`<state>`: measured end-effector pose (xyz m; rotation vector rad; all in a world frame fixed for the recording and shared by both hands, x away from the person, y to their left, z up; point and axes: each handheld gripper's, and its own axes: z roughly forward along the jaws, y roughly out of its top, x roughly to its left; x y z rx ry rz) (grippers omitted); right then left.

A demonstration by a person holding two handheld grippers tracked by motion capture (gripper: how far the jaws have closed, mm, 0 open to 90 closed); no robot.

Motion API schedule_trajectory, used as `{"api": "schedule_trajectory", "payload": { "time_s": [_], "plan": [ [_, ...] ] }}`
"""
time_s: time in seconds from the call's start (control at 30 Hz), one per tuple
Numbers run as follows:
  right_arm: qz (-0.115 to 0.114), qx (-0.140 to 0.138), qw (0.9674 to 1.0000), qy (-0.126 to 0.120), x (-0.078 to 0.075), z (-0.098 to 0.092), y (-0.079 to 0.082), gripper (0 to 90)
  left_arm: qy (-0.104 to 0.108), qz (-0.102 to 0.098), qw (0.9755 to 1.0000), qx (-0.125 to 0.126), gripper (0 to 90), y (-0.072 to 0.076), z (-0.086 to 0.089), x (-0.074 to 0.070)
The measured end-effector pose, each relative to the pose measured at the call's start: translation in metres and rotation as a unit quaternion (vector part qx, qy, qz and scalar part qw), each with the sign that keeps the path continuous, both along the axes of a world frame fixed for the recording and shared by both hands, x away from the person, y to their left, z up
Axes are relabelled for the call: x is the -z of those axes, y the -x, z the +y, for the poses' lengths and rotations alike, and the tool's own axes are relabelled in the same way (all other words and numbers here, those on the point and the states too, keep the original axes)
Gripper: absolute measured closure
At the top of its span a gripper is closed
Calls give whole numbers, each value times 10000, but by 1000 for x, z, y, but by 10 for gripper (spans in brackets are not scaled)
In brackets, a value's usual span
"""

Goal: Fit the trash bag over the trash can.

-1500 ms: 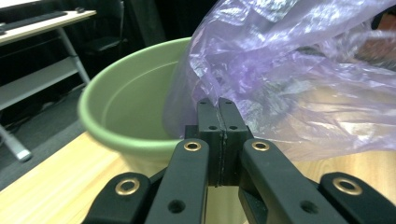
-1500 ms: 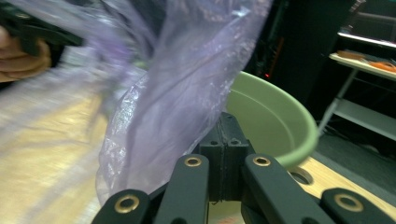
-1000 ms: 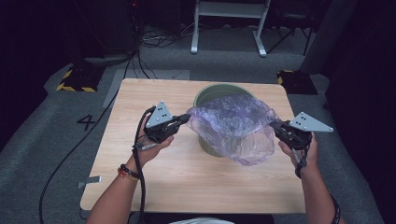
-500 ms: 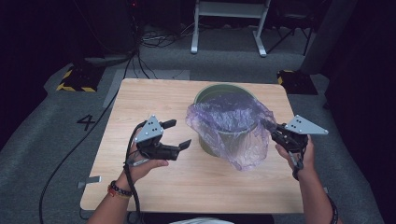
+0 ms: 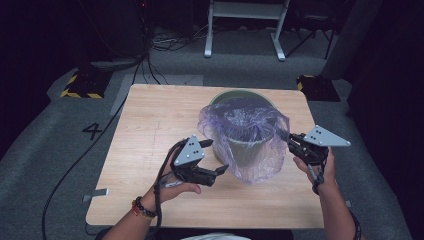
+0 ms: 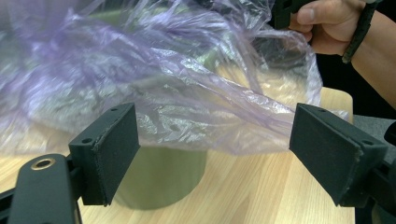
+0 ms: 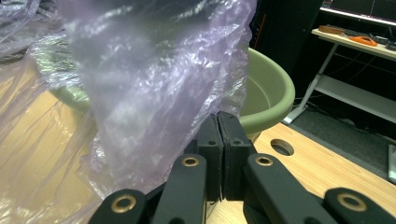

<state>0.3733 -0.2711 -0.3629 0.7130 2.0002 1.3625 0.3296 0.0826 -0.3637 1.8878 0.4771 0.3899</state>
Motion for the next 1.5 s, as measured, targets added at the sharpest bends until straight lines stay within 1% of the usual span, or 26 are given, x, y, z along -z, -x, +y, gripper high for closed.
{"api": "schedule_trajectory", "payload": {
  "time_s": [0.03, 0.07, 0.1, 0.13, 0.17, 0.2, 0.23, 0.3, 0.37, 0.4, 0.47, 0.53, 0.6, 0.67, 0.73, 0.8, 0.83, 0.87, 0.9, 0.97, 1.1, 1.2, 1.27, 1.33, 1.43, 1.5],
  "plan": [
    [-1, -2, 10000, -2, 0, 0, 1, 886, -34, -47, 10000, -76, 164, -1, -2, 0],
    [-2, -8, 10000, 4, 1, 0, 1, 887, -78, -79, 9997, -213, 199, -3, -5, -1],
    [-7, -14, 10000, 11, 1, -1, 1, 887, -142, -99, 9996, -224, 260, -4, -6, -2],
    [-9, -22, 10000, 7, 1, -1, 2, 887, -260, -146, 9991, -311, 368, -5, -7, -2],
    [2, -21, 10000, 3, 2, -1, 2, 887, -487, -183, 9980, -350, 497, -6, -9, -3],
    [-1, -24, 10000, 10, 2, -1, 3, 886, -590, -239, 9975, -319, 594, -7, -9, -2],
    [-6, -36, 10000, 15, 2, -1, 3, 886, -620, -303, 9969, -376, 657, -8, -8, -1],
    [-9, -43, 10000, 27, 3, -1, 3, 886, -786, -405, 9946, -550, 786, -13, -7, 1],
    [-4, -12, 10000, 35, 3, -1, 2, 886, -777, -374, 9943, -619, 878, -20, -2, 4],
    [10, -1, 10000, 36, 4, -1, 1, 885, -766, -369, 9940, -689, 898, -23, 0, 5],
    [55, 31, 10000, 30, 5, -2, -1, 885, -704, -253, 9947, -705, 899, -31, 4, 9],
    [69, 67, 10000, -5, 6, -3, -4, 886, -776, -256, 9935, -787, 900, -37, 7, 14],
    [90, 114, 9999, -11, 8, -5, -6, 886, -726, -141, 9941, -792, 900, -43, 10, 20],
    [90, 209, 9997, 24, 9, -6, -8, 882, -724, -148, 9938, -830, 899, -48, 13, 25],
    [107, 307, 9995, 5, 12, -9, -11, 846, -667, -141, 9944, -813, 899, -50, 14, 30],
    [141, 366, 9992, -16, 14, -11, -13, 822, -636, -168, 9946, -802, 899, -50, 13, 30],
    [156, 360, 9992, -27, 15, -12, -13, 789, -587, -196, 9951, -777, 899, -49, 13, 30],
    [142, 366, 9992, -14, 15, -13, -12, 721, -565, -236, 9952, -765, 899, -48, 13, 29],
    [139, 388, 9991, 7, 14, -13, -11, 684, -575, -270, 9952, -738, 900, -47, 12, 28],
    [98, 323, 9994, 7, 14, -15, -9, 628, -566, -307, 9953, -724, 900, -46, 11, 27],
    [13, 215, 9998, -25, 12, -19, 0, 446, -550, -292, 9956, -700, 900, -44, 10, 27],
    [-160, 147, 9998, 31, 10, -20, 11, 315, -556, -304, 9954, -717, 900, -44, 10, 27],
    [-223, 61, 9997, 109, 9, -21, 18, 281, -560, -311, 9953, -721, 900, -44, 10, 26],
    [-212, 16, 9997, 153, 9, -24, 24, 267, -576, -308, 9952, -725, 900, -45, 10, 27],
    [-145, 55, 9998, 131, 10, -31, 27, 269, -628, -304, 9949, -729, 900, -45, 11, 29],
    [-90, 166, 9997, 169, 13, -37, 27, 267, -637, -285, 9948, -738, 900, -45, 12, 30]
  ]
}}
